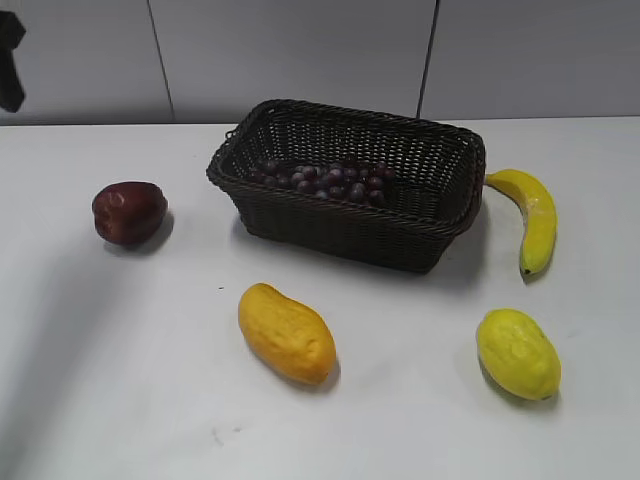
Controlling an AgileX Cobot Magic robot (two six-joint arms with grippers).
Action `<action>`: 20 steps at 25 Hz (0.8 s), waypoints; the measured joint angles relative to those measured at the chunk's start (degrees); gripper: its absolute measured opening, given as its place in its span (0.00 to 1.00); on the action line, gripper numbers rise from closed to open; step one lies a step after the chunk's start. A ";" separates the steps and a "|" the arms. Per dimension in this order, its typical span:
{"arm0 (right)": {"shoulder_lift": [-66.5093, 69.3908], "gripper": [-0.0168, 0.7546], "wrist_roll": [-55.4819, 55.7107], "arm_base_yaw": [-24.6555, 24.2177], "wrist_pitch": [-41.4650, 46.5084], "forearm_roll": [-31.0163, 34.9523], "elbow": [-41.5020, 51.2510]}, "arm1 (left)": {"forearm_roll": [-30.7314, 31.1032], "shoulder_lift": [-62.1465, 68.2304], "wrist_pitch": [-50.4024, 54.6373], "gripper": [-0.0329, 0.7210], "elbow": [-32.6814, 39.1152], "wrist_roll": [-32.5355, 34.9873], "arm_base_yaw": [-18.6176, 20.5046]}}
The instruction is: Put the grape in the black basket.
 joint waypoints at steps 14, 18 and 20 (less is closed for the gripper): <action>0.00 0.79 0.00 0.00 0.00 0.00 0.00 | 1.71 -15.34 1.29 0.73 22.13 -3.93 -0.24; 0.00 0.79 0.00 0.00 0.00 0.00 0.00 | 1.79 -22.70 1.41 0.72 32.63 -3.93 -0.24; 0.00 0.79 0.00 0.00 0.00 0.00 0.00 | 1.79 -26.94 1.43 0.72 37.81 -3.93 -0.24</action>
